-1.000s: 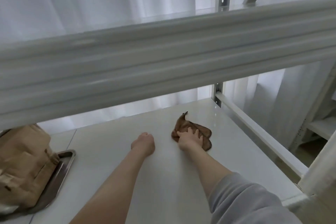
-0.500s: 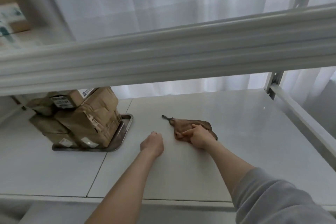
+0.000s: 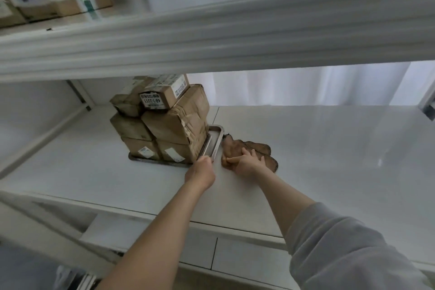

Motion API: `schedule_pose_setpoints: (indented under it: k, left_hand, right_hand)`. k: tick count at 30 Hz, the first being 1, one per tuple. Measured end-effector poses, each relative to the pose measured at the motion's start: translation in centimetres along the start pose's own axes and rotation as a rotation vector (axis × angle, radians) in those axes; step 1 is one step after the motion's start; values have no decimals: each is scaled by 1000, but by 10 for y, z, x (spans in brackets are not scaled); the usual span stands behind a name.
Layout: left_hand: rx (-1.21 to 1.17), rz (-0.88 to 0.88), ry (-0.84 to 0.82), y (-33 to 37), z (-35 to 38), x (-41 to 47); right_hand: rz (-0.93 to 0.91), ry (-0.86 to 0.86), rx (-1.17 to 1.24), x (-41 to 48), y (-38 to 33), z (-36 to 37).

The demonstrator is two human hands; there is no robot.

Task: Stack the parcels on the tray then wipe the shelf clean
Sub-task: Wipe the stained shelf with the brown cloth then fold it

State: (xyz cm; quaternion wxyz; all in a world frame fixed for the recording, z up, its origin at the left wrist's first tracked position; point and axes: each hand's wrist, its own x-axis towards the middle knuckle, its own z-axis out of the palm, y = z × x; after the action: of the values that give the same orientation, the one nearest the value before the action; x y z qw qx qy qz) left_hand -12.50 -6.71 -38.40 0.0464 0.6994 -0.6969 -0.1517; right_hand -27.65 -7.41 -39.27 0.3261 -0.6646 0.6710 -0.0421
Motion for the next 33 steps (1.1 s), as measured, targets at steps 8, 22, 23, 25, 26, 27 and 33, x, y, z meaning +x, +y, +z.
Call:
schedule_pose_setpoints:
  k: [8,22,23,25,26,27,33]
  left_hand:
    - [15,33,-18,11,5,-2]
    - [129,194,-46,77,15,-23]
    - [138,180,-34,72,12,-24]
    - [155,145,-12,59,6,-27]
    - [157,118,-8,50,4,-28]
    - [153,98,-8,44,2,-29]
    - [90,17,32,-3,-11,-38]
  right_hand:
    - [-145,75,139,-29,6,5]
    - [540,372,150,-104,146,-43]
    - [553,368,147,-102,138,-42]
    - [519,342,114,-94,118,-35]
    - [471,318,91,-90,105,-29]
    - [415,297,74,-86,93,-23]
    - [99,131,14,-69,4,16]
